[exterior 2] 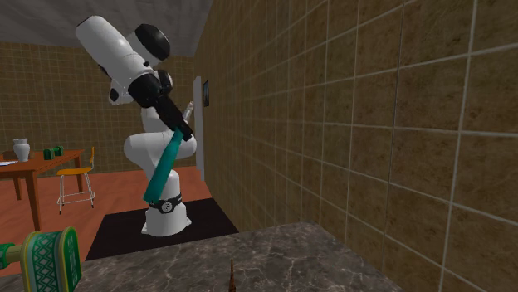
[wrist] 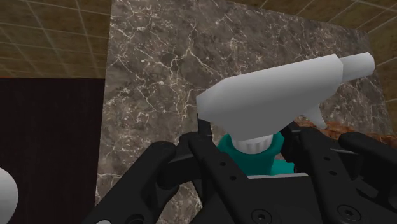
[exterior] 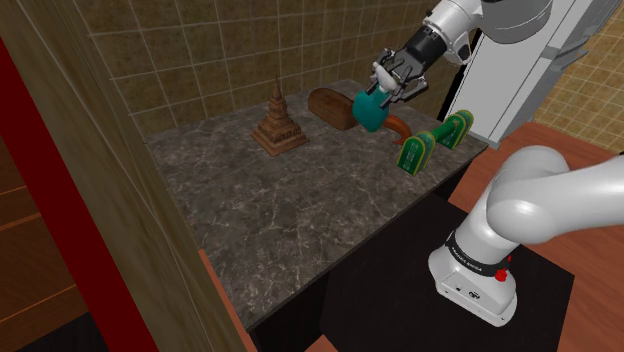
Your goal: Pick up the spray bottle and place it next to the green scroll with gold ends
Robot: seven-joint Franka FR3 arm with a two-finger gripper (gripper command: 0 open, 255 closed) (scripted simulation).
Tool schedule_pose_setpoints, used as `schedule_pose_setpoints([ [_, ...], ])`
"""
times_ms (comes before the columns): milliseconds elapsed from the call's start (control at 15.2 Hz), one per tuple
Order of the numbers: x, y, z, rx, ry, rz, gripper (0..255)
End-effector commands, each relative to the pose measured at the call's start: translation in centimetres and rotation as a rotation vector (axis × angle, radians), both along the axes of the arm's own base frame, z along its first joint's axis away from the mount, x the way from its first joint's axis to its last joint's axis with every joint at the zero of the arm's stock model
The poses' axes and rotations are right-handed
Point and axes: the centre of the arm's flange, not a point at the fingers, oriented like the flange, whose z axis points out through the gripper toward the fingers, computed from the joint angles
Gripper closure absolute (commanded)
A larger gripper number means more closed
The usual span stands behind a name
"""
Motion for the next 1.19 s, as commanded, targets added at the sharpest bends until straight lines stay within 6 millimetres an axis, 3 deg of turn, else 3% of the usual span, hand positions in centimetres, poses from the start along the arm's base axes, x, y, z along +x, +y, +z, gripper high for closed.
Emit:
schedule_pose_setpoints([
  [0,-1.0,-2.5,0.1,0.0,0.0,0.002,255],
  [792,-5.7,-17.6,0.2,0.0,0.0,0.002,255],
  [858,-6.0,-18.5,0.2,0.0,0.0,0.002,255],
  [1122,-6.0,-18.5,-1.9,0.0,0.0,0.002,255],
])
